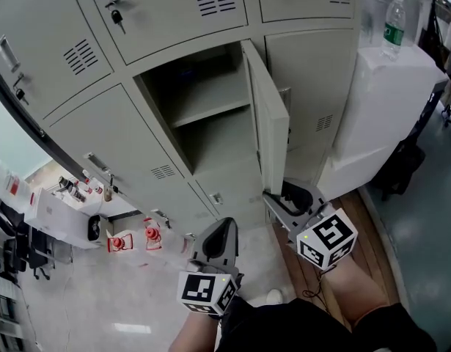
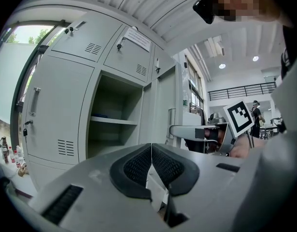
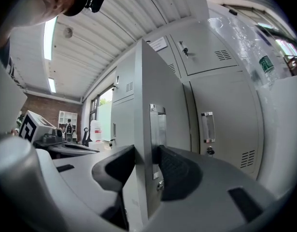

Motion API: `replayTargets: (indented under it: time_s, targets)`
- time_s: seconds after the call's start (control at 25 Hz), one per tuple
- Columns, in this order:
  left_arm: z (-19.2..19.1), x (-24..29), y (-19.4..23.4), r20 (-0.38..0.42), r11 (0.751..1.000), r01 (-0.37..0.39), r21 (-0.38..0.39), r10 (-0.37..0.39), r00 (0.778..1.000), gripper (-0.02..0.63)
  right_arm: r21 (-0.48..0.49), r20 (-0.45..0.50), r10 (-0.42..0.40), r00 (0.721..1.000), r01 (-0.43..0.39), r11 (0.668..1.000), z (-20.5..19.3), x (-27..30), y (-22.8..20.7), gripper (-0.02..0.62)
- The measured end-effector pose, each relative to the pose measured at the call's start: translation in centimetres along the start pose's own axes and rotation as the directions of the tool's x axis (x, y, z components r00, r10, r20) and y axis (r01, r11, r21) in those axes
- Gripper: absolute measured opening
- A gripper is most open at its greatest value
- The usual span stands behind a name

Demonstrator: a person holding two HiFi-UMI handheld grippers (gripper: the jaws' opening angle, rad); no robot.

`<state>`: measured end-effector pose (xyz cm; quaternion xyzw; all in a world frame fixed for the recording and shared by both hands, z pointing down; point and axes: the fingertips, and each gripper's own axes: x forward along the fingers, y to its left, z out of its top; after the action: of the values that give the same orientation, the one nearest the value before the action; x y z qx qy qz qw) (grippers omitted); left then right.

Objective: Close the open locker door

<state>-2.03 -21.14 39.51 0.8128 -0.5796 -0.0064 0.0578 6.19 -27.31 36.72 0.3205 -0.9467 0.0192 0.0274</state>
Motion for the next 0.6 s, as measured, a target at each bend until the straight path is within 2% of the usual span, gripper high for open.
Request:
replayTargets:
  time_s: [0.24, 0.44, 0.6]
  targets:
    - [0.3, 0.4, 0.4, 0.0, 1.0, 0.019, 0.009, -0.019, 1.0, 0.018, -0.023, -0.022, 0.078, 0.997, -0.079, 0.997, -0.2, 1.5, 1.8, 0.195]
    - [1.0, -0.2, 2.0, 0.023, 1.0, 0.002, 0.014, -0.003, 1.0, 0.018, -0.021, -0.017, 0.092, 0.996, -0.093, 0.995, 0.0, 3.1, 3.2, 0.19]
    - [1.0, -1.0, 3.3, 0.01, 1.0, -0.013, 0.0, 0.013, 1.0, 0.018, -0.022, -0.014, 0.089, 0.996, -0.089, 0.996, -0.1, 4.7, 4.4, 0.19]
